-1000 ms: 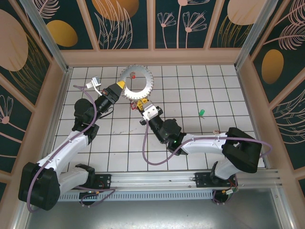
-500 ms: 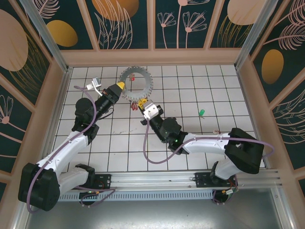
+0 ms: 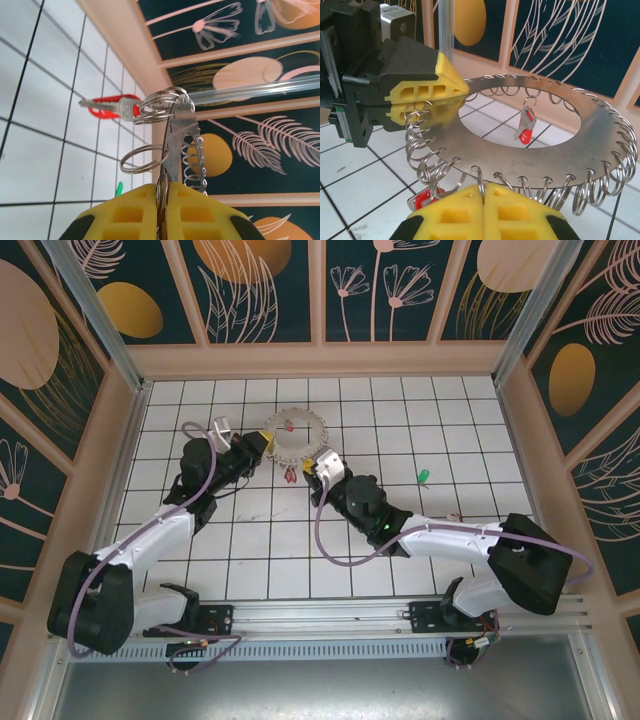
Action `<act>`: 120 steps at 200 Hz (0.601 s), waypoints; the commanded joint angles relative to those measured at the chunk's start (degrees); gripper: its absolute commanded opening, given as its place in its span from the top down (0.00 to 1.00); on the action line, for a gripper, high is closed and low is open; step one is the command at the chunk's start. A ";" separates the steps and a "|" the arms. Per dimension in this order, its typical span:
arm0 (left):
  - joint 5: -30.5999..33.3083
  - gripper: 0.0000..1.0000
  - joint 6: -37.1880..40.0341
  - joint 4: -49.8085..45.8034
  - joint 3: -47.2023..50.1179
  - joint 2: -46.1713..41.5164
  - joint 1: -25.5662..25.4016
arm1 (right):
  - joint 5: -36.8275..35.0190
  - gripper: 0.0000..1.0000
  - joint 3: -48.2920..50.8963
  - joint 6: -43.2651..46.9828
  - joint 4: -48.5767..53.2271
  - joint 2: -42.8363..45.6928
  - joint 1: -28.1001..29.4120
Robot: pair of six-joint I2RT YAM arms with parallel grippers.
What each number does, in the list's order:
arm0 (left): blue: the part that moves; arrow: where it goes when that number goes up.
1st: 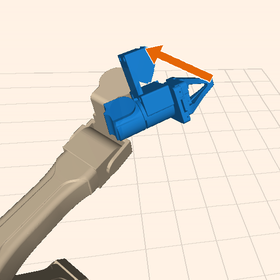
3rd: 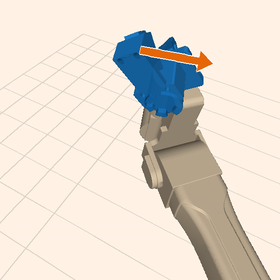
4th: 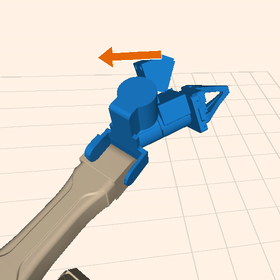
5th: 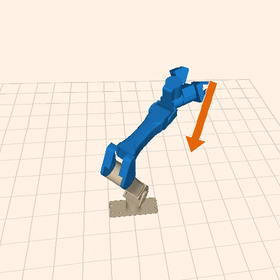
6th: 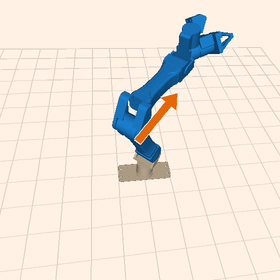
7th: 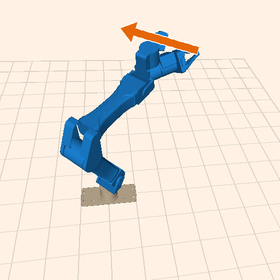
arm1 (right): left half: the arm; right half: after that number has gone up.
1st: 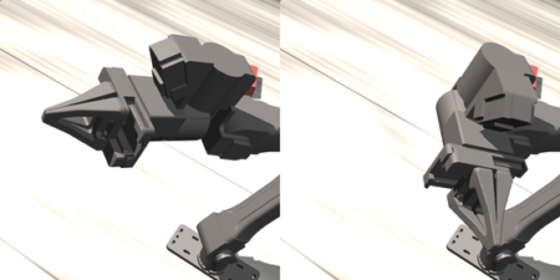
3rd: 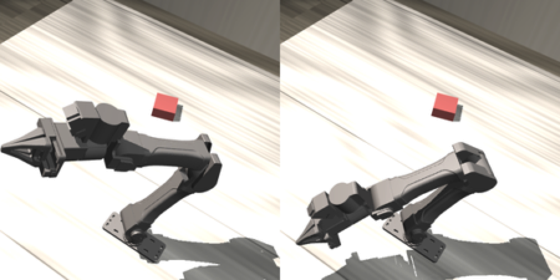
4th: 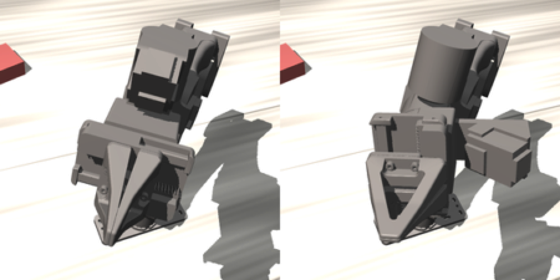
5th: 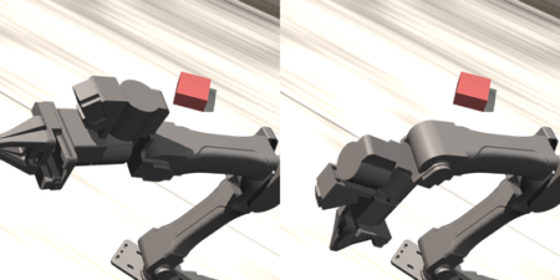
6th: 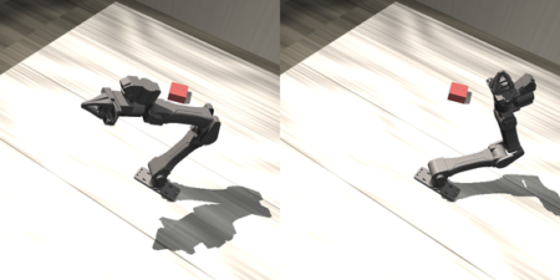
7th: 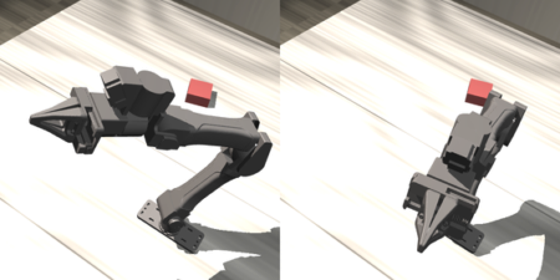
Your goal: Put the keys on the keyring
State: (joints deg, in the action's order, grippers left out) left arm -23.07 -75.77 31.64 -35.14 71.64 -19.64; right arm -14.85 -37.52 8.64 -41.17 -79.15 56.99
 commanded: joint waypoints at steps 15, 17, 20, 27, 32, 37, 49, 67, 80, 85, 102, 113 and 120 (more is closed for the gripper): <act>-4.59 0.83 -0.88 -2.31 0.37 2.86 -1.60 | 1.96 1.00 0.86 -5.07 0.45 3.04 -2.79; -4.59 0.82 -0.83 -2.29 0.34 3.00 -1.69 | 2.00 1.00 0.86 -5.22 0.60 3.04 -2.84; -4.68 0.80 -0.79 -2.38 0.40 3.18 -1.90 | 2.02 1.00 0.98 -5.33 0.75 3.04 -2.88; -4.83 0.75 -0.68 -2.74 0.57 3.63 -2.22 | 2.02 1.00 1.21 -5.63 1.07 3.04 -3.19; -4.91 0.70 -0.69 -3.03 0.64 4.00 -2.40 | 2.05 1.00 1.30 -5.93 1.35 3.09 -3.41; -5.08 0.69 -0.77 -3.29 0.81 4.41 -2.50 | 2.22 1.00 1.38 -6.07 1.79 3.13 -3.53; -5.99 0.74 -0.78 -2.45 1.33 5.29 -2.68 | 2.51 1.00 1.69 -6.25 2.40 3.35 -3.94; -6.02 0.65 -0.01 -3.00 1.80 5.79 -2.95 | 4.09 1.00 2.32 -6.79 3.97 3.91 -5.05; -5.80 0.61 1.26 -4.65 1.96 6.00 -2.96 | 6.27 1.00 2.54 -7.44 5.87 4.42 -6.45; -5.82 0.62 1.73 -4.97 2.20 5.99 -2.95 | 6.85 1.00 2.61 -7.65 6.59 4.67 -6.85; -5.89 0.61 2.33 -5.06 3.64 5.81 -2.95 | 10.81 1.00 3.36 -7.25 7.85 5.71 -8.63; -6.00 0.60 2.86 -4.45 4.81 5.47 -2.95 | 13.40 1.00 3.75 -6.75 9.33 6.51 -10.02; -6.11 0.60 3.44 -4.16 5.43 5.01 -2.95 | 16.12 1.00 3.94 -6.18 10.30 6.93 -11.19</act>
State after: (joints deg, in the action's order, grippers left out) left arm -28.10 -74.83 27.81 -32.01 77.38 -22.31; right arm -6.90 -34.41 2.55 -32.29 -75.61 48.45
